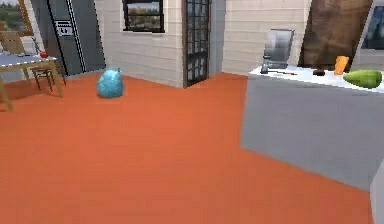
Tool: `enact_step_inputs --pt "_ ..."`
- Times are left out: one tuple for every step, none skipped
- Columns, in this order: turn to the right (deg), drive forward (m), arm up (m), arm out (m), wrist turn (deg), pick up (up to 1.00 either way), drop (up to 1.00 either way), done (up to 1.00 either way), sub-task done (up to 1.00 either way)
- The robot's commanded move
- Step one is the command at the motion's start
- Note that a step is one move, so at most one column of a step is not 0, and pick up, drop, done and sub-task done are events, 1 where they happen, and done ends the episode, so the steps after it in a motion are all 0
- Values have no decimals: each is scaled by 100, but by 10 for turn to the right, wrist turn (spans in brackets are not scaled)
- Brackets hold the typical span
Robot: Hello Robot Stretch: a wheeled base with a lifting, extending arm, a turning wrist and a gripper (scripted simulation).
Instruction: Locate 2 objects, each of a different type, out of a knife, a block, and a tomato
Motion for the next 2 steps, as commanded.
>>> enact_step_inputs --pt "90 0 0 0 0 0 0 0 0" --pt "0 10 0 0 0 0 0 0 0"
